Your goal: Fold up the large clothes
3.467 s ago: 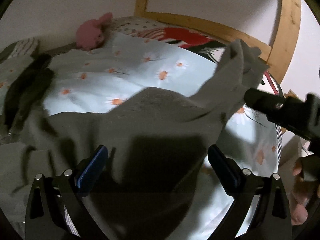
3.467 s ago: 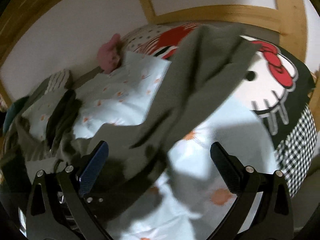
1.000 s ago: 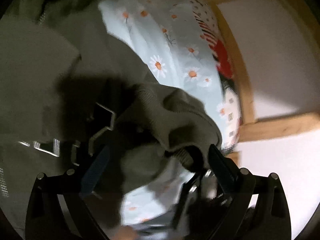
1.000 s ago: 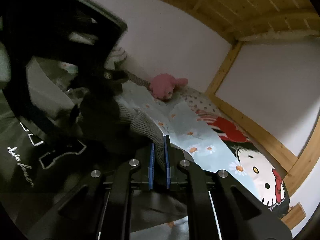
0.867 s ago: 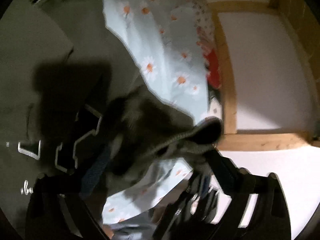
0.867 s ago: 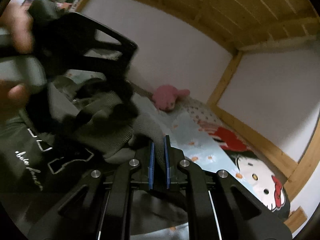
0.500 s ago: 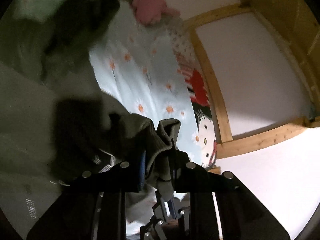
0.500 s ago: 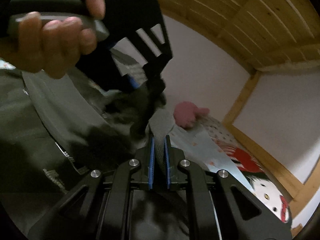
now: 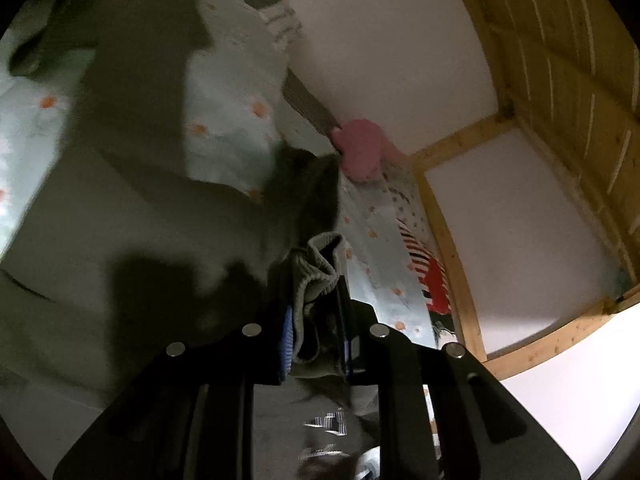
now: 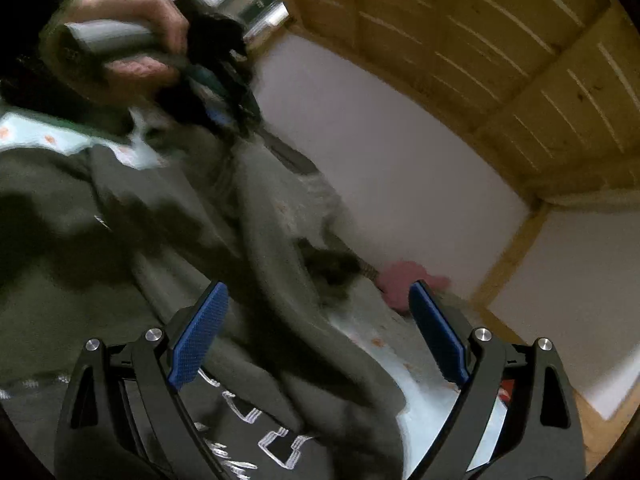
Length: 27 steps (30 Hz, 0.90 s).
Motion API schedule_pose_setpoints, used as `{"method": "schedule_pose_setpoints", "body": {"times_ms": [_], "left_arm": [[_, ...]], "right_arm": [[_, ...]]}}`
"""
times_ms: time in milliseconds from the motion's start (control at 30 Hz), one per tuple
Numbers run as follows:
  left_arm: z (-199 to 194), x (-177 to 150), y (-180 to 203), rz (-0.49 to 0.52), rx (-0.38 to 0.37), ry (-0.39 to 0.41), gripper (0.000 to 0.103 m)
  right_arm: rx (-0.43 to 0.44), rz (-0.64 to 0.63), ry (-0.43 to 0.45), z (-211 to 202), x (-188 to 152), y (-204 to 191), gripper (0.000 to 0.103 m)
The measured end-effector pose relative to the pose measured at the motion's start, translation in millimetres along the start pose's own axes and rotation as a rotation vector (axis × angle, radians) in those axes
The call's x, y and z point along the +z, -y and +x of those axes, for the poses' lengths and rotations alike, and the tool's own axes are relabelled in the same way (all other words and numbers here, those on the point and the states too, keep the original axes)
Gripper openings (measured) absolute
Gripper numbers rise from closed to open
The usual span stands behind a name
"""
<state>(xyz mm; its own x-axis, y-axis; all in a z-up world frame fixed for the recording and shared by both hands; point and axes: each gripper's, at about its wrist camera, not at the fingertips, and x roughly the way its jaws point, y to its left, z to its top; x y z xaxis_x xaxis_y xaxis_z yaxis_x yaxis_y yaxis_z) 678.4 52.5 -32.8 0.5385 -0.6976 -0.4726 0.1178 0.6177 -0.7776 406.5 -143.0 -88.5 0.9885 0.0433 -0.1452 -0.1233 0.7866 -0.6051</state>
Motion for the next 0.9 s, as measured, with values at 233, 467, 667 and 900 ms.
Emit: {"method": "schedule_pose_setpoints", "body": {"times_ms": [233,467,667,900], "left_arm": [[-19.3,-4.6,-35.1,0.065,-0.033,-0.035,0.017],[-29.9,-2.9,-33.1,0.080,-0.054,-0.013,0.016],[-30.4,-9.3,-60.1,0.067,0.160,-0.053,0.018],[-37.6,-18.3,-118.9,-0.056,0.229,-0.061,0.034]], "right_arm": [[0.072,-0.083,-0.386,67.1,-41.4,-26.7,0.077],[0.342,-0.136,-0.366,37.8,-30.0,-36.8,0.021],[0.452,-0.229,-0.429,16.8,-46.8,-48.6,0.019],[0.502,-0.186,-0.433,16.4,-45.3,-38.8,0.018]]}}
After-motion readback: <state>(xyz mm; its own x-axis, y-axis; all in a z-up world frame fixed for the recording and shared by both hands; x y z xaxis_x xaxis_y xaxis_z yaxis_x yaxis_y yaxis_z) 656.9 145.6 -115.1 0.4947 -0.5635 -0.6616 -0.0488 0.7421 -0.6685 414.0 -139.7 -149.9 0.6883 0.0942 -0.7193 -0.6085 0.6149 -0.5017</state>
